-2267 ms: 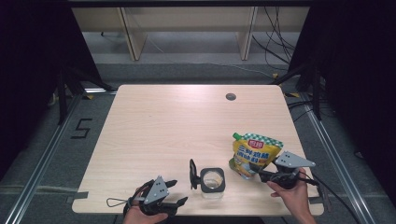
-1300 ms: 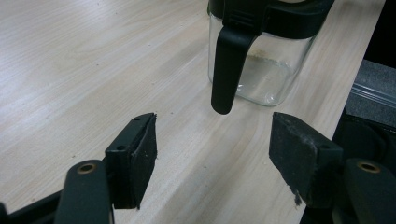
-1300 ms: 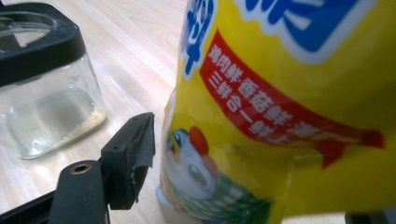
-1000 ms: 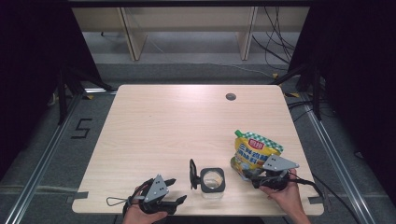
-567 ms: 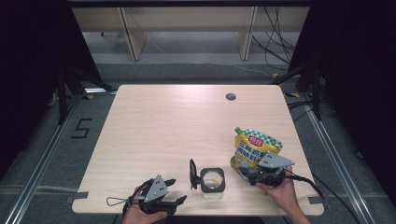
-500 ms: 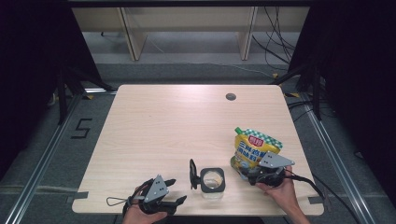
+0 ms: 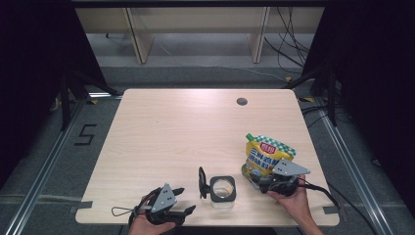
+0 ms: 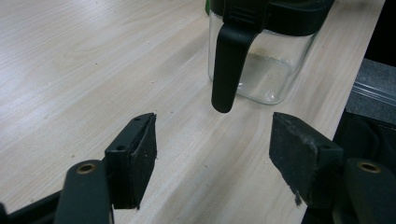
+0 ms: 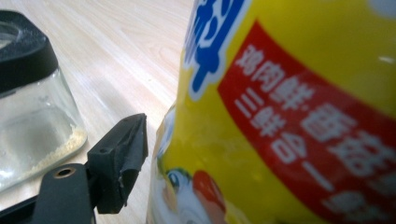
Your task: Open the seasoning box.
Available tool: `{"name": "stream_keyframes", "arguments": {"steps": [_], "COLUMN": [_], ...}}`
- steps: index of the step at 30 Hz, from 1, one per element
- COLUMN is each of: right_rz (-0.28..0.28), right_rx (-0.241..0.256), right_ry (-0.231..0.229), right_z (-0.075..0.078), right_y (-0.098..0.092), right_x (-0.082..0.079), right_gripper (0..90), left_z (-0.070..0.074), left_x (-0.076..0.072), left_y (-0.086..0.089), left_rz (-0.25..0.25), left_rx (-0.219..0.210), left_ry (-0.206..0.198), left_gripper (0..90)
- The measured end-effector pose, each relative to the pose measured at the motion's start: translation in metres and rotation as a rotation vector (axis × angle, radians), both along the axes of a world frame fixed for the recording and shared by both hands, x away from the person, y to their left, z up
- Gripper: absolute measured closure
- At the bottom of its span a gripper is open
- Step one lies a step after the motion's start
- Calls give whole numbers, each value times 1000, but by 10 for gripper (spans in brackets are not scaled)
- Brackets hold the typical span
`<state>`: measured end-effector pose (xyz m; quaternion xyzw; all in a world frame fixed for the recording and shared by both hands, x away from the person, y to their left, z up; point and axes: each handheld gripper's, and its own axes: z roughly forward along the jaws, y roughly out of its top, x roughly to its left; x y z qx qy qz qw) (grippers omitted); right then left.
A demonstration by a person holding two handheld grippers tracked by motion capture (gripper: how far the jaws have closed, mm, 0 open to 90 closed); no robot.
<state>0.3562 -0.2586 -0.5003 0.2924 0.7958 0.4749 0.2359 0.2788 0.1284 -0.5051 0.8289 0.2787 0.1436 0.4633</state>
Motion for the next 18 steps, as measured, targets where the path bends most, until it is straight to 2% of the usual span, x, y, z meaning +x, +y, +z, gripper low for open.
{"name": "stream_keyframes", "arguments": {"steps": [2,3,5,6,8,9,10,11,12,14,15,16,18], "right_rz": [-6,-11,-16,-13,0,-18,-17,-6,-5,-11,7,-15,-11], "right_rx": [16,32,62,66,66,67,70,57,62,72,79,86,88], "right_ry": [2,-1,18,4,13,-12,-24,-9,-6,15,14,27,18], "right_z": [0,1,1,1,1,0,0,2,2,3,2,2,3], "right_y": [0,0,0,0,1,1,1,0,0,0,1,1,0], "right_x": [4,6,8,10,9,8,9,9,8,7,7,5,6], "right_gripper": [252,266,274,276,283,290,293,296,302,315,318,327,342], "left_z": [0,0,1,1,0,1,0,0,1,0,1,2,2], "left_x": [0,0,-1,0,3,3,3,3,3,2,2,3,2], "left_y": [0,0,1,2,2,3,2,1,2,1,2,3,2], "left_rz": [3,1,7,7,4,10,21,22,18,16,4,2,14], "left_rx": [3,-10,-10,-7,-14,-1,-16,-15,-4,-13,-2,11,-20], "left_ry": [-2,-1,1,1,-4,-2,7,7,3,8,-9,-11,4], "left_gripper": [319,319,319,319,319,319,319,319,319,319,320,320,320]}}
